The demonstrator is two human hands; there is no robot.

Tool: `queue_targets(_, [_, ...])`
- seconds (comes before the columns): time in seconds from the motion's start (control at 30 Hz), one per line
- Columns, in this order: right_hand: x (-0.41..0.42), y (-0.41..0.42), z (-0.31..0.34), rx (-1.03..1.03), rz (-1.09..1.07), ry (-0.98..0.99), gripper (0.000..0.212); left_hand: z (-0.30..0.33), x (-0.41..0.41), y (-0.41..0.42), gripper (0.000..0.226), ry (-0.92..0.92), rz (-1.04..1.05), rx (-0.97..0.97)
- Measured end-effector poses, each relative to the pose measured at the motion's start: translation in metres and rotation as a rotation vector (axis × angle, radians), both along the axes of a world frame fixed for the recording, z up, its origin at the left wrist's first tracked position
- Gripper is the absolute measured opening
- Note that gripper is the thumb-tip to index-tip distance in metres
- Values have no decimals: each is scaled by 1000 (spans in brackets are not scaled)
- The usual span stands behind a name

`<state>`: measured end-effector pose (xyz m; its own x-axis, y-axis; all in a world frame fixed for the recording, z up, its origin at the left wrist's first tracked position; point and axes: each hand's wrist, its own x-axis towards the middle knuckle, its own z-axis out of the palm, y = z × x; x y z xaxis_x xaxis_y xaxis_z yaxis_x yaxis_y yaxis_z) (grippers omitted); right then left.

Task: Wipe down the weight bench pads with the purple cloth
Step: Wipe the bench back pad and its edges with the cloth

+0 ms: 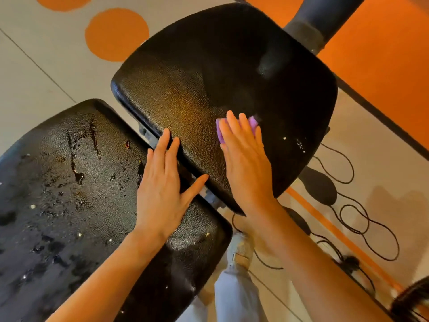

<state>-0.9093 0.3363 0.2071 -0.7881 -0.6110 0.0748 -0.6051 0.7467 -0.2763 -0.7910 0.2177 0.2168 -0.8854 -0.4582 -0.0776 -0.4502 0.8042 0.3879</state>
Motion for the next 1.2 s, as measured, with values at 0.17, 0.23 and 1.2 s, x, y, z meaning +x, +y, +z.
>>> queue_targets(0.17, [79, 56, -7, 16, 70, 3, 74, 2, -9, 21, 65, 104, -169, 100])
queue_targets(0.23, [39, 58, -10, -29, 62, 29, 60, 0, -13, 31, 62, 111, -208, 125])
queue_targets(1.2, [-45, 44, -4, -41, -428, -30, 46, -13, -14, 33, 64, 72, -251, 116])
